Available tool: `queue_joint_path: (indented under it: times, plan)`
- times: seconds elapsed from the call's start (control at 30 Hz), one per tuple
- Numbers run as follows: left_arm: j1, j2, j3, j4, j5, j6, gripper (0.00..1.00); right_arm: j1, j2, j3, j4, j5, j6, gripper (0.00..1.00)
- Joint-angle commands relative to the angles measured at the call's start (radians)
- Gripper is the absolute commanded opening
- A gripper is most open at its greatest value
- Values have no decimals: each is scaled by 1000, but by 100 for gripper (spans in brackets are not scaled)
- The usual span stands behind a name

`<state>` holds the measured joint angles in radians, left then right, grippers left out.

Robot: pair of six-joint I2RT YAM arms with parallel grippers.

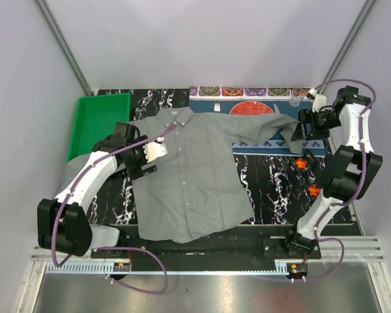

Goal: Pin the brooch onto the clothing
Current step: Flatten out the clothes at the center of the board.

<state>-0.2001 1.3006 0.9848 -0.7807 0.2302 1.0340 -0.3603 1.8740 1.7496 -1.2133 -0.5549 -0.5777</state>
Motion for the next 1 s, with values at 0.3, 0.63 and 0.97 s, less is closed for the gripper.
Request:
queue_joint_path:
  times: [0.3, 0.63, 0.97]
  plan:
    - [-1, -34, -29, 14, 55, -6, 89, -5, 86, 57, 164, 41, -43, 63]
    - [1, -9, -21, 15, 46, -2, 90, -5, 247, 206, 120, 87, 13, 56]
    - [1, -6, -23, 21, 31, 3, 90, -5, 418, 479, -69, 30, 47, 45]
